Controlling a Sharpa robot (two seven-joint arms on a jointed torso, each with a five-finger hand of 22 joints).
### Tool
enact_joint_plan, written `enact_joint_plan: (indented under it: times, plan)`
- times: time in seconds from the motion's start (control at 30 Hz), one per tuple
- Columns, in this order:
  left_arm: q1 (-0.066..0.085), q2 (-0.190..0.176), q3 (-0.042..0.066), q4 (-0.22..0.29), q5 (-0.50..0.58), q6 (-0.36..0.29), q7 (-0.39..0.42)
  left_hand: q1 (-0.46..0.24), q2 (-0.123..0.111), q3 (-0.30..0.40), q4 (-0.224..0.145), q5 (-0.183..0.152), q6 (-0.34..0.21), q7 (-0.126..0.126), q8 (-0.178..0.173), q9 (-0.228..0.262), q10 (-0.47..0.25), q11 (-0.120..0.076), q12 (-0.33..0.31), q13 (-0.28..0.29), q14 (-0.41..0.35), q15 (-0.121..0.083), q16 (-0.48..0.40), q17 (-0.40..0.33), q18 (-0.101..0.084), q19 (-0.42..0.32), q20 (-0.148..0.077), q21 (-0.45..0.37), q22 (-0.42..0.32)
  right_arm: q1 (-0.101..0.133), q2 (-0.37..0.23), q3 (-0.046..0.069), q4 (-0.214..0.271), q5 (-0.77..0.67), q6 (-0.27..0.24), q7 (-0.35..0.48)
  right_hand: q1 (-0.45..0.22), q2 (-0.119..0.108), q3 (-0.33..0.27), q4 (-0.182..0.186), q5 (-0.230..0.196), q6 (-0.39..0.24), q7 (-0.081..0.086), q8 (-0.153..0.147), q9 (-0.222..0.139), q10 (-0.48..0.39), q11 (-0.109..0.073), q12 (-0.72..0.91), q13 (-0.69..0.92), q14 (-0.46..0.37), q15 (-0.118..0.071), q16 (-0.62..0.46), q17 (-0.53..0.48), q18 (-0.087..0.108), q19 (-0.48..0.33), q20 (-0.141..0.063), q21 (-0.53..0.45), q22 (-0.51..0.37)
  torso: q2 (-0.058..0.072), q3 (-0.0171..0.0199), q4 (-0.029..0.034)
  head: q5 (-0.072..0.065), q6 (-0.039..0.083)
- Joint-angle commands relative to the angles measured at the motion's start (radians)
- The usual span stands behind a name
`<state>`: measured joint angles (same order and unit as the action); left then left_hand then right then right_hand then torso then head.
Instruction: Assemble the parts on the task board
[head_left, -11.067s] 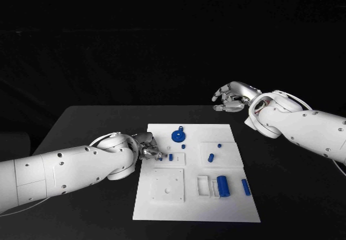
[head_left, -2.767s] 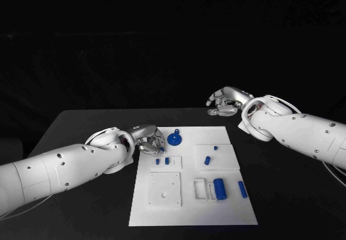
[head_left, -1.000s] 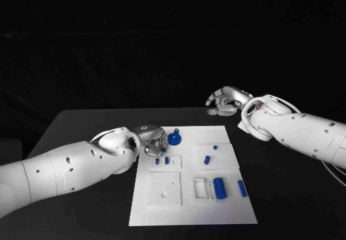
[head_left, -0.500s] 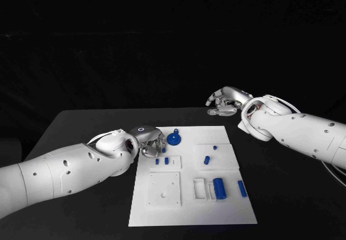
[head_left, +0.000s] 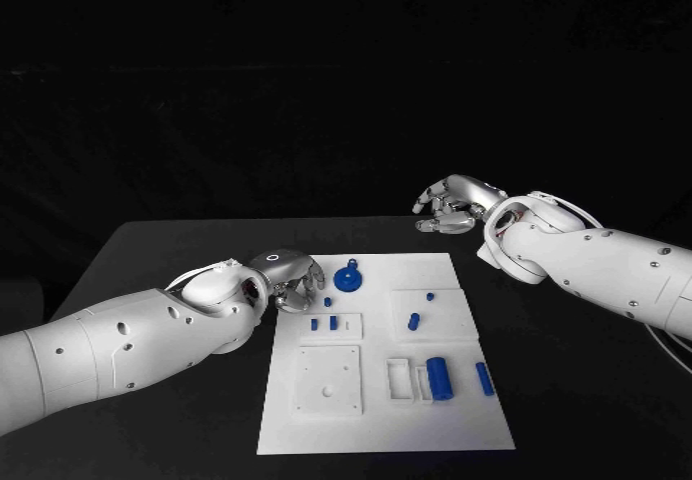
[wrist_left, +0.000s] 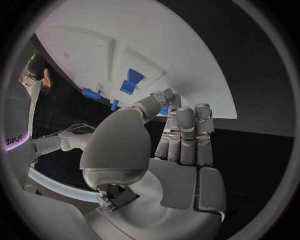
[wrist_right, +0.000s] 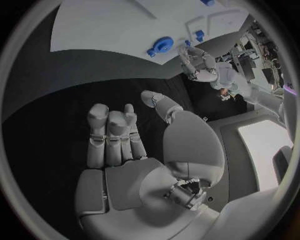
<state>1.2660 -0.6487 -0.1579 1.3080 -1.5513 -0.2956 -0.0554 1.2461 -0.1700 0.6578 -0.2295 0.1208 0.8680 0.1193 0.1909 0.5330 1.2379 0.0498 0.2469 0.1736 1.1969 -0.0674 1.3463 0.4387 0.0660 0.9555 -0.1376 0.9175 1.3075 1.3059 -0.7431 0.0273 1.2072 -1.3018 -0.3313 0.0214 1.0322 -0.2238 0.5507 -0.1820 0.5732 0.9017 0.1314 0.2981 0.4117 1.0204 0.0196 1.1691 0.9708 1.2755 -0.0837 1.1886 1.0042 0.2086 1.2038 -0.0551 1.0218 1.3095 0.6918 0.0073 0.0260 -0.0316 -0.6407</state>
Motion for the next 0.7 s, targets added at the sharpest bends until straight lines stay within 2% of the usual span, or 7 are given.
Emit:
enact_joint_plan:
  times: [0.03, 0.1, 0.27, 0.37, 0.5, 0.63, 0.7]
  plan:
    - [0.0, -0.008, 0.002, -0.002, 0.019, -0.026, -0.003, 0.004, -0.006, 0.006, 0.003, -0.002, -0.002, 0.006, -0.001, -0.001, -0.006, 0.0, -0.003, -0.001, -0.006, 0.004, -0.007, -0.001, 0.016, -0.004, -0.025, -0.001, 0.016, -0.001, -0.003, 0.0, 0.002, -0.001, 0.012, 0.008, -0.003, 0.004, 0.001, -0.006, 0.006, -0.007, 0.007, -0.004, -0.001, -0.002, 0.005, 0.005, -0.001, 0.0, -0.002, -0.006, 0.0, 0.053, -0.002, -0.006, -0.005, 0.014, 0.0, 0.0001, 0.0001, -0.001, 0.002]
    - [0.0, -0.018, 0.003, -0.001, 0.049, -0.042, 0.002, 0.008, -0.002, 0.009, 0.005, -0.001, 0.006, 0.012, 0.006, 0.001, -0.006, 0.0, -0.002, 0.0, -0.006, 0.004, -0.007, -0.002, 0.017, -0.004, -0.025, -0.001, 0.016, -0.001, -0.007, 0.0, 0.007, 0.002, 0.011, 0.01, 0.0, 0.004, 0.002, -0.008, 0.004, -0.009, 0.007, -0.005, -0.001, -0.003, 0.005, 0.005, -0.002, -0.001, -0.001, -0.007, -0.001, 0.053, -0.003, -0.006, -0.005, 0.014, 0.0, 0.0, -0.0003, -0.002, 0.004]
    - [0.0, -0.047, 0.025, 0.006, 0.162, -0.07, 0.025, 0.023, 0.007, 0.019, 0.006, 0.004, 0.035, 0.029, 0.028, 0.006, -0.005, 0.0, 0.002, 0.001, -0.009, 0.004, -0.013, -0.005, 0.019, -0.004, -0.023, 0.0, 0.017, -0.001, -0.03, 0.0, 0.037, 0.037, 0.034, 0.034, 0.01, 0.004, 0.015, -0.019, -0.011, -0.019, 0.012, -0.009, -0.003, -0.024, 0.012, -0.031, -0.025, -0.031, 0.006, -0.039, -0.017, 0.053, -0.034, 0.005, -0.034, 0.005, -0.001, 0.0003, 0.0, -0.011, 0.008]
    - [0.001, -0.08, 0.041, 0.038, 0.256, -0.096, 0.048, 0.035, 0.001, 0.053, 0.016, -0.027, 0.044, 0.035, 0.038, 0.006, -0.018, 0.006, -0.003, -0.001, -0.026, 0.01, -0.041, -0.019, 0.018, -0.01, -0.019, -0.007, 0.013, -0.005, -0.054, 0.0, 0.073, 0.05, 0.05, 0.048, 0.022, 0.009, 0.031, -0.031, -0.048, -0.028, 0.018, -0.012, -0.004, -0.053, 0.018, -0.078, -0.058, -0.065, 0.011, -0.077, -0.04, 0.047, -0.071, 0.017, -0.069, -0.006, -0.001, 0.0005, 0.0007, -0.022, 0.007]
    - [0.002, -0.121, 0.061, 0.074, 0.565, -0.106, 0.092, 0.021, -0.01, 0.067, 0.027, -0.034, 0.043, 0.037, 0.044, 0.005, -0.036, 0.016, -0.013, -0.006, -0.051, 0.02, -0.088, -0.042, 0.013, -0.036, -0.007, -0.031, 0.005, -0.016, -0.096, -0.001, 0.12, 0.065, 0.071, 0.063, 0.028, 0.011, 0.048, -0.041, -0.095, -0.031, 0.028, -0.009, -0.001, -0.092, 0.029, -0.208, -0.158, -0.109, 0.019, -0.12, -0.077, 0.051, -0.118, 0.046, -0.118, -0.02, -0.002, -0.0003, 0.0003, -0.038, 0.008]
    - [0.012, -0.147, 0.063, 0.096, 0.827, -0.063, 0.199, -0.02, -0.014, 0.047, 0.046, -0.061, 0.036, 0.039, 0.05, 0.004, -0.04, 0.021, -0.014, -0.007, -0.073, 0.027, -0.143, -0.067, 0.005, -0.065, 0.002, -0.061, -0.006, -0.022, -0.128, -0.004, 0.156, 0.056, 0.097, 0.064, 0.051, 0.022, 0.07, -0.059, -0.133, -0.032, 0.033, 0.0, 0.005, -0.099, 0.042, -0.483, -0.37, -0.11, 0.05, -0.116, -0.093, 0.053, -0.114, 0.053, -0.13, -0.021, -0.004, 0.0004, 0.0013, -0.051, 0.012]
    - [0.014, -0.155, 0.063, 0.107, 0.921, -0.03, 0.248, -0.073, -0.021, -0.004, 0.059, -0.07, 0.033, 0.043, 0.053, 0.005, -0.043, 0.024, -0.015, -0.007, -0.072, 0.029, -0.162, -0.075, 0.0, -0.07, 0.005, -0.071, -0.01, -0.026, -0.141, -0.008, 0.172, 0.025, 0.106, 0.06, 0.061, 0.025, 0.068, -0.066, -0.158, -0.03, 0.042, 0.005, 0.008, -0.062, 0.048, -0.55, -0.428, -0.104, 0.038, -0.11, -0.1, 0.053, -0.105, 0.052, -0.132, -0.02, -0.004, 0.0002, 0.0007, -0.052, 0.014]
